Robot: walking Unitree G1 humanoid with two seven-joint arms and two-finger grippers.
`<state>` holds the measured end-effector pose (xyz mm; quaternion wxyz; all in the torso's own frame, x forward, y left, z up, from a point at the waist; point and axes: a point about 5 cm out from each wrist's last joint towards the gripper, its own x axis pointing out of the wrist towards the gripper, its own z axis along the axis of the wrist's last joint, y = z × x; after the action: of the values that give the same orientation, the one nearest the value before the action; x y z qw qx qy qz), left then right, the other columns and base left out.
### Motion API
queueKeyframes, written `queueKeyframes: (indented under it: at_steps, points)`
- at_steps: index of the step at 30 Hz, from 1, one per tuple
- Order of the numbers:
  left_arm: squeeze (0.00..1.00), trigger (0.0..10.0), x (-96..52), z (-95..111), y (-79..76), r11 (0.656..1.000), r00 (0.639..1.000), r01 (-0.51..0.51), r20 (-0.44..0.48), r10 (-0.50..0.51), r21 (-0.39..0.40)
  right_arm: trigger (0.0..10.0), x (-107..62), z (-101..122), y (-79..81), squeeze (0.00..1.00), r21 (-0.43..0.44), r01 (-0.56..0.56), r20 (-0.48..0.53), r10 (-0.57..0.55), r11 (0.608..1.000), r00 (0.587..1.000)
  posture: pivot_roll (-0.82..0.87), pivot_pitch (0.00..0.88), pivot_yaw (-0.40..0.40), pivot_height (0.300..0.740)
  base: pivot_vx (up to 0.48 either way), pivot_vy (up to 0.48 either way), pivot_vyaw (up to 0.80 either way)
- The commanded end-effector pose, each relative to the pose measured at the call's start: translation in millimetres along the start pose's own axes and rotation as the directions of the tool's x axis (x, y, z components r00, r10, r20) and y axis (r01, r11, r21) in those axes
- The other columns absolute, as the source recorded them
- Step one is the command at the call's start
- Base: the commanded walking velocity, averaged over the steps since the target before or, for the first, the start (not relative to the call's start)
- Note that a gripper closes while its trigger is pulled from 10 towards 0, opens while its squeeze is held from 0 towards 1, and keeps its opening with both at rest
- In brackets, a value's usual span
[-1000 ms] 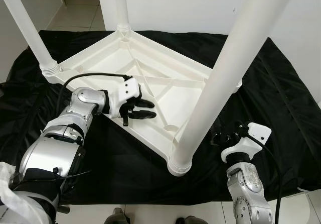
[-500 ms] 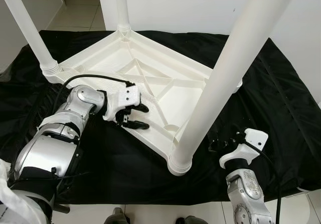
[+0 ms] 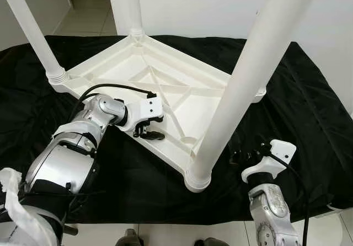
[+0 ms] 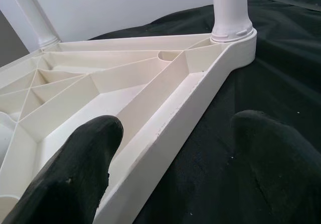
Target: Building children table
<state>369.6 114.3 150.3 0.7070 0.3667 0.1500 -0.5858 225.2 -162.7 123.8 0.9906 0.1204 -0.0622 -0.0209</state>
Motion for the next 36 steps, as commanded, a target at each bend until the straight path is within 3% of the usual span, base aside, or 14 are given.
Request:
queueKeyframes:
  at_steps: [1,9,10,11,12,13,26,36]
  points:
    - [0.00,10.0,3.9,0,4.2,0.997,0.996,-0.074,-0.042,0.073,-0.008,10.0,0.7,0,-0.2,0.00,-0.007,0.009,0.001,-0.009,1.000,1.000,-0.02,0.029,0.029,0.740,0.000,0.000,0.00]
    - [0.00,9.8,6.4,-4,0.4,0.999,0.994,-0.033,-0.106,0.034,0.004,10.0,1.1,0,-0.5,0.00,-0.011,0.016,0.002,-0.016,1.000,1.000,-0.02,0.032,0.034,0.740,0.000,0.000,0.00]
    - [0.00,7.6,6.5,-7,-1.1,1.000,0.992,-0.016,-0.126,0.016,-0.001,10.0,1.1,0,-1.2,0.00,-0.012,0.018,0.001,-0.018,1.000,1.000,-0.02,0.035,0.038,0.740,0.000,0.000,0.00]
    - [0.00,7.6,6.5,-7,-1.1,1.000,0.992,-0.016,-0.126,0.016,-0.001,10.0,1.1,0,-1.2,0.00,-0.012,0.018,0.001,-0.018,1.000,1.000,-0.02,0.035,0.038,0.740,0.000,0.000,0.00]
    - [0.00,3.4,6.6,-9,-3.3,1.000,0.990,0.014,-0.137,-0.014,-0.004,10.0,1.2,0,-1.8,0.00,-0.014,0.021,0.002,-0.021,1.000,1.000,-0.02,0.036,0.040,0.740,0.000,0.000,0.00]
    - [0.00,0.0,6.8,-9,-4.8,0.999,0.990,0.035,-0.139,-0.036,-0.007,10.0,1.3,0,-2.1,0.00,-0.015,0.023,0.002,-0.023,1.000,1.000,-0.02,0.037,0.041,0.740,0.000,0.000,0.00]
    - [0.00,0.0,8.9,-8,-8.7,0.995,0.988,0.094,-0.121,-0.095,-0.020,10.0,1.1,0,-4.0,0.00,-0.018,0.038,0.005,-0.038,0.999,0.999,-0.03,0.031,0.048,0.740,0.000,0.000,0.00]
    - [0.00,0.0,13.6,3,-4.1,0.999,0.999,0.021,-0.040,-0.022,-0.029,10.0,0.6,2,-7.2,0.00,-0.027,0.052,0.014,-0.051,0.998,0.999,-0.03,0.023,0.045,0.740,0.000,0.000,0.00]
